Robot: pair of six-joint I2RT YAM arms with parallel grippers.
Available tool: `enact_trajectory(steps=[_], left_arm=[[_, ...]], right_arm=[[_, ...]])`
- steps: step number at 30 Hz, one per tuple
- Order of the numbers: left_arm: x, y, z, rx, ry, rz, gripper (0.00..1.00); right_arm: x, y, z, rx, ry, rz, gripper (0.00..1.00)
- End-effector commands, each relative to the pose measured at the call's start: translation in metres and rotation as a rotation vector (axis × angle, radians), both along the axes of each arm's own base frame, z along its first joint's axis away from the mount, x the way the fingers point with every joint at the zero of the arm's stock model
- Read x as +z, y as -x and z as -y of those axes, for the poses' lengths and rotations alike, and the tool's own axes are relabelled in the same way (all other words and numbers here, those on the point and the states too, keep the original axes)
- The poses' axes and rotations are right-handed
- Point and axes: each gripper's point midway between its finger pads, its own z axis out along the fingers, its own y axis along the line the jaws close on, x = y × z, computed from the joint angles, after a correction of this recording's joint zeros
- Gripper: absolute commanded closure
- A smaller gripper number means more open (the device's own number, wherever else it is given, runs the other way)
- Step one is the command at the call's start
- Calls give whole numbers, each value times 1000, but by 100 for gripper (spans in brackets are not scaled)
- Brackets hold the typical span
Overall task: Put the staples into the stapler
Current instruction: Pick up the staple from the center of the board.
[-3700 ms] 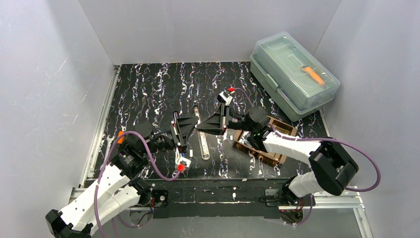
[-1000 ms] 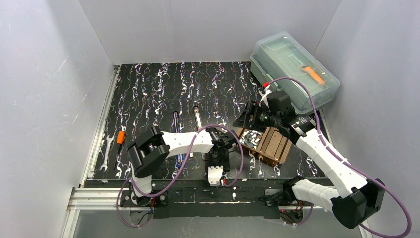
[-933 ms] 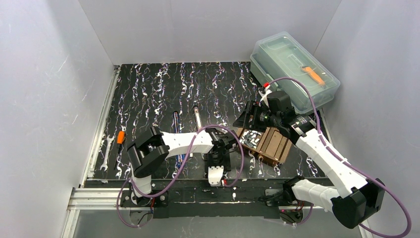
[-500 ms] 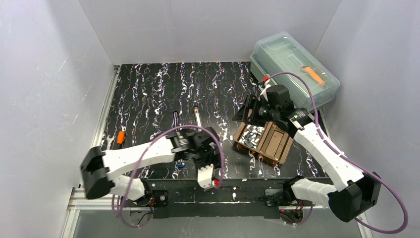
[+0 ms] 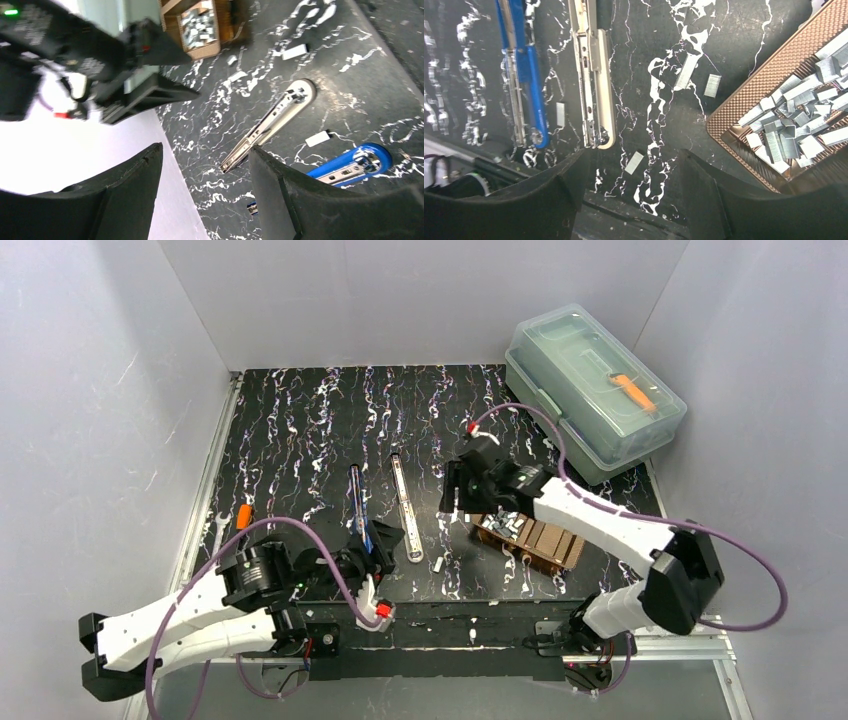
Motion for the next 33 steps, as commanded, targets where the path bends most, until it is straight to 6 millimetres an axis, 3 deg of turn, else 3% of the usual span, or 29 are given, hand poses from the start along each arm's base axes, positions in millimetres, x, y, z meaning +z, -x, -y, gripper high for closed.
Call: enact_trajectory(steps=[1, 8, 9, 10, 22, 33], left_arm=[[21, -6, -5, 111, 126, -33, 38], [27, -9, -11, 134, 145, -15, 37], [31, -10, -10, 137, 143, -10, 37], [32, -10, -9, 136, 143, -8, 37], [38, -10, -6, 108, 136, 17, 37], [43, -9, -4, 87, 143, 33, 37]], right_arm=[[1, -19, -8, -91, 98, 107, 29], [-40, -18, -16, -126, 244, 124, 30], [-57, -20, -17, -132, 277, 116, 31], [-61, -20, -16, -134, 285, 114, 32], [-103, -16, -23, -109, 301, 62, 38], [-121, -23, -19, -124, 357, 61, 42]])
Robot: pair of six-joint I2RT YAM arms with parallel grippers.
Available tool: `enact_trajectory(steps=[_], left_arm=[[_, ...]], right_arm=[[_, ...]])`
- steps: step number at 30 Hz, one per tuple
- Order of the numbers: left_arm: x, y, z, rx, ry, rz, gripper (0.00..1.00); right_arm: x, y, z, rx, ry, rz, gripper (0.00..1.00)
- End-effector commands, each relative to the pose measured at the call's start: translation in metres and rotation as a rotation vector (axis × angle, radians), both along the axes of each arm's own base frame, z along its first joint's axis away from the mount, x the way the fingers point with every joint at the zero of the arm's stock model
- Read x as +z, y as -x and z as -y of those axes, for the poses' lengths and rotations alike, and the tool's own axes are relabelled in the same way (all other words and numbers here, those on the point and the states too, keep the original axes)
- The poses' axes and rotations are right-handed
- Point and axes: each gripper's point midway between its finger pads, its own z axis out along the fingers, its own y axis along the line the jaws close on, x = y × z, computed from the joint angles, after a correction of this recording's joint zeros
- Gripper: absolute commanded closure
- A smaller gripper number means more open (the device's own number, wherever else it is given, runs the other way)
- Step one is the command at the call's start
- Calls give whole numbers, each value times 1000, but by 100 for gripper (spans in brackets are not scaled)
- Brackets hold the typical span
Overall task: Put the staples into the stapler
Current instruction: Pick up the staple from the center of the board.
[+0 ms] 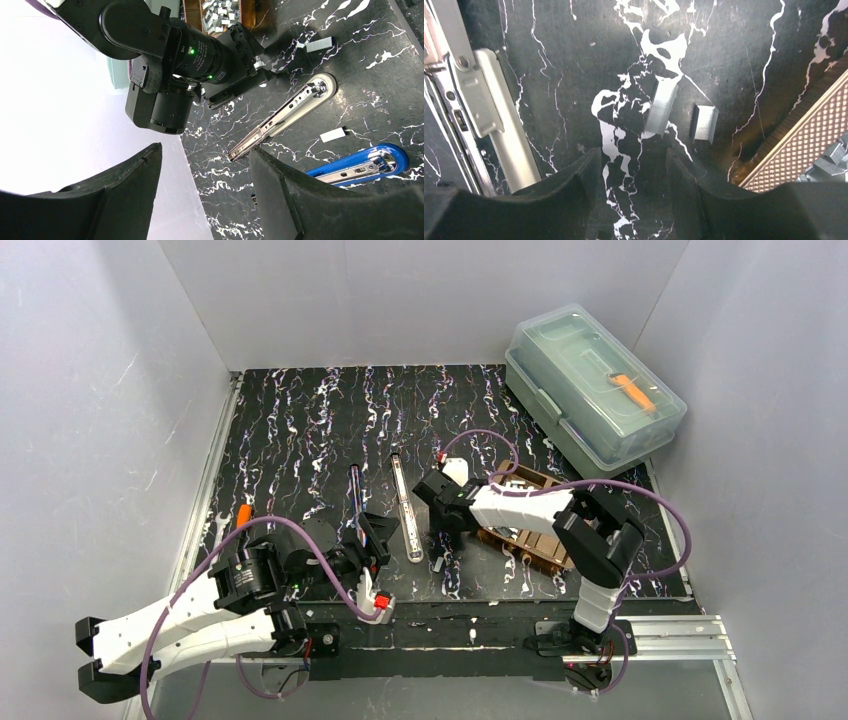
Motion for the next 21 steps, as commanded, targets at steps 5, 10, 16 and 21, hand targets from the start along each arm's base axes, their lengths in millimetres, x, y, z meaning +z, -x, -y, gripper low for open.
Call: enact_trajectory(steps=[5, 10, 16, 21], left_arm=[[19, 3, 5, -26, 39, 10, 37], [20, 4, 5, -30, 42, 13, 37], [19, 5, 5, -32, 42, 7, 37], [18, 5, 5, -32, 40, 1, 37]], right_arm=[[-2, -18, 5, -31, 49, 58, 43], [-3, -24, 7, -25, 86, 79, 46], [-3, -29, 11, -25, 122, 101, 49], [-9, -30, 13, -21, 143, 98, 50]])
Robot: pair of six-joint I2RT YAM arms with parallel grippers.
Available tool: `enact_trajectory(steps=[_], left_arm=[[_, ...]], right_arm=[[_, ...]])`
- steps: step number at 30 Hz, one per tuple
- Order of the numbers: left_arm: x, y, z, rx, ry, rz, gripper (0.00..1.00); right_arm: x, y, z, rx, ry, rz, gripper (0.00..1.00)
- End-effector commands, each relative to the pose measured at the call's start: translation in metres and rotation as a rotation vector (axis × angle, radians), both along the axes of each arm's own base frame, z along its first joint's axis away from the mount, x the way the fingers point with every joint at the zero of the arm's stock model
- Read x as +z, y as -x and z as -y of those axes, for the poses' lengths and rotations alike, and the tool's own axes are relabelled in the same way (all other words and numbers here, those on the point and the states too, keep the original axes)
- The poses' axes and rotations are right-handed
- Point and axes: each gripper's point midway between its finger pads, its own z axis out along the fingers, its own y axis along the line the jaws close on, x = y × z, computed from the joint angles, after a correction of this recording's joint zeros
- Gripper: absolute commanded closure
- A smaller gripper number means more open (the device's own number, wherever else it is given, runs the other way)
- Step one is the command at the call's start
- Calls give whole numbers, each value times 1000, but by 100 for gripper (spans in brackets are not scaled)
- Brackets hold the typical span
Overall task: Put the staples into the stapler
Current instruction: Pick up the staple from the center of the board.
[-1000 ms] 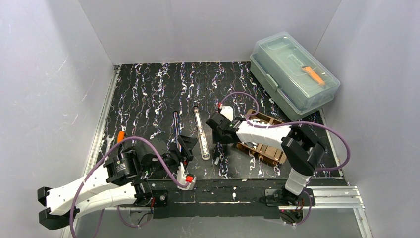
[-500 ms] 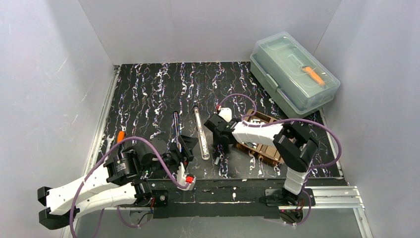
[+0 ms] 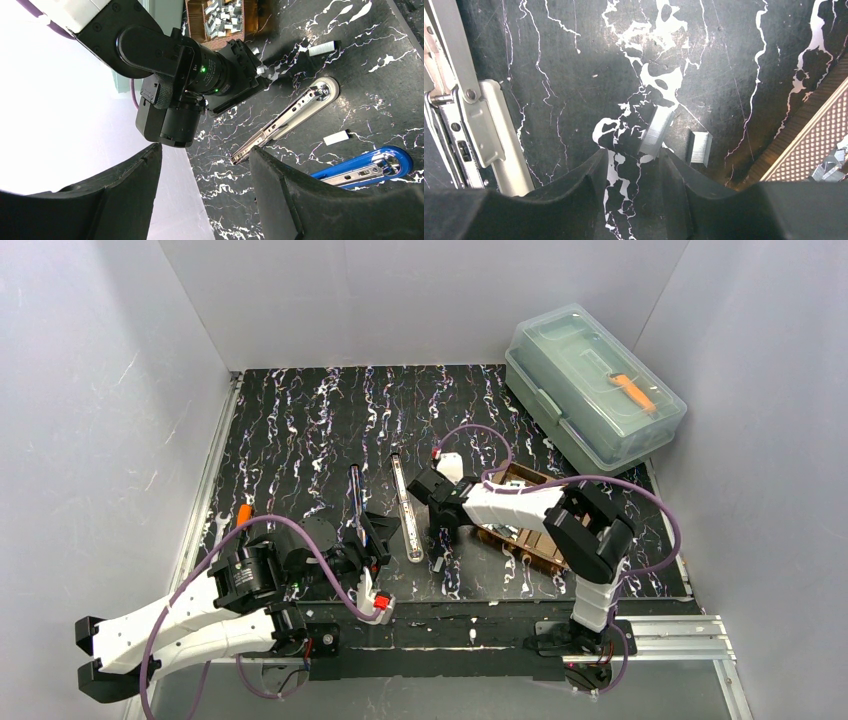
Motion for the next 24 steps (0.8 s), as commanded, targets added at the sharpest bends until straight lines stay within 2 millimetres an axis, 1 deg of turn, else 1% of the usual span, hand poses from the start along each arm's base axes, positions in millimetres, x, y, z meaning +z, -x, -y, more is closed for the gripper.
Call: enact_trajectory(steps=[1, 8, 11, 12, 13, 15, 16, 20, 24], left_arm=[[13, 4, 2, -16, 33, -2, 37], [12, 4, 2, -18, 33, -5, 37], [11, 4, 2, -18, 29, -6, 37], [11, 4, 2, -19, 29, -7, 37], [11, 5, 2, -20, 30, -9, 37], [11, 5, 3, -22, 28, -11, 37], [10, 5, 3, -22, 28, -12, 37], [10, 6, 1, -25, 25, -11, 37], [10, 6, 0, -26, 23, -3, 37]], right_arm=[[-8, -11, 12, -22, 75, 29, 51], [-13, -9, 15, -22, 74, 34, 58], [-11, -10, 18, -27, 92, 40, 59], [-11, -11, 19, -30, 102, 42, 59], [-11, -12, 20, -34, 114, 42, 54], [-11, -12, 22, -44, 125, 41, 38], [-11, -12, 22, -48, 124, 41, 35], [-14, -12, 16, -54, 87, 38, 34], [-16, -11, 7, -45, 40, 35, 38]])
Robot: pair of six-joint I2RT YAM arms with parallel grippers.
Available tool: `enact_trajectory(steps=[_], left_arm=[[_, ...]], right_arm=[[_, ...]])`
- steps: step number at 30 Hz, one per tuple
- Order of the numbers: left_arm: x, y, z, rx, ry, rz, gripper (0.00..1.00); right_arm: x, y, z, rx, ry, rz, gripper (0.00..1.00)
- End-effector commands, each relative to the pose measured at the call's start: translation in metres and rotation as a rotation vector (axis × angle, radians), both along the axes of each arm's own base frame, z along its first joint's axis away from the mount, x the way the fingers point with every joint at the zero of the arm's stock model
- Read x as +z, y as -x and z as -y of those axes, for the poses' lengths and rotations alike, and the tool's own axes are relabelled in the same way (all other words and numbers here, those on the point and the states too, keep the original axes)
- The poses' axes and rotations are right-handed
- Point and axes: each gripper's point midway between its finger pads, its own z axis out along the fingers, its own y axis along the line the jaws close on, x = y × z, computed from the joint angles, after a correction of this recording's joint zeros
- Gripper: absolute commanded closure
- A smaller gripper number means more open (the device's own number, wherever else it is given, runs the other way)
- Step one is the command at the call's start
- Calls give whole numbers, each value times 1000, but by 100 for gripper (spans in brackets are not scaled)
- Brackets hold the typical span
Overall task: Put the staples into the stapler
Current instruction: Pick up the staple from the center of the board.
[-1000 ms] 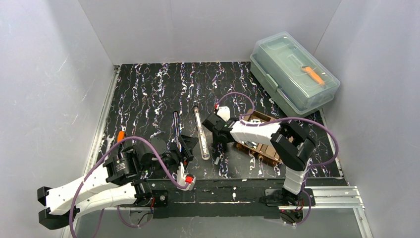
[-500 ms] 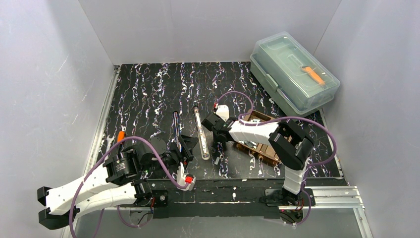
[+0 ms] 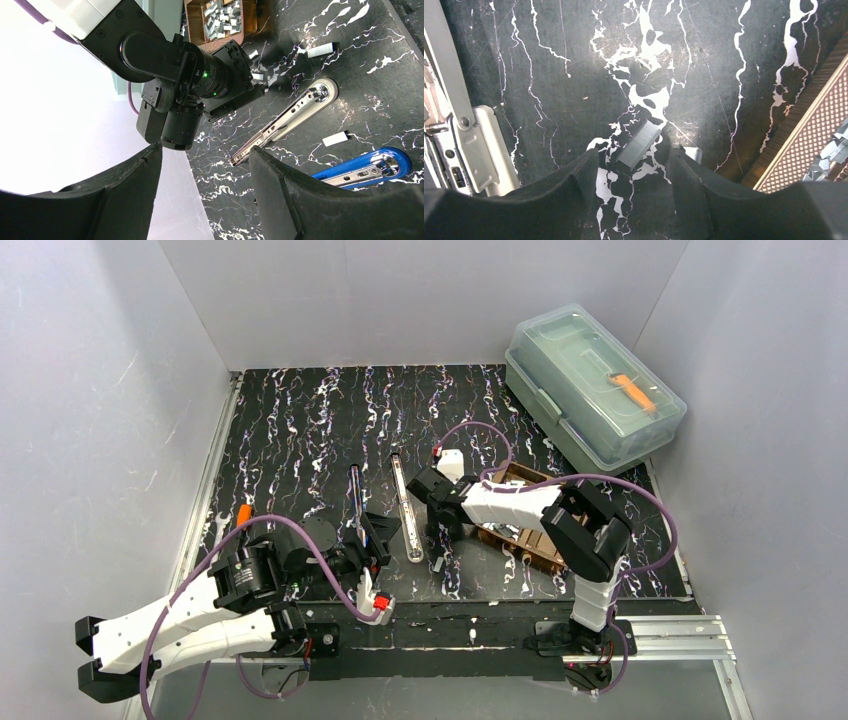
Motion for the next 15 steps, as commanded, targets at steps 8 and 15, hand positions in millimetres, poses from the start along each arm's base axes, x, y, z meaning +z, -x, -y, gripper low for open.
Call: enact_trajectory(steps=[8, 15], left_arm=[[11, 4, -2, -15, 24, 8, 37], [10, 5, -5, -14, 21, 16, 37]], right_arm=[[-21, 0, -8, 7, -31, -40, 48], [-23, -5, -14, 32, -46, -41, 49]])
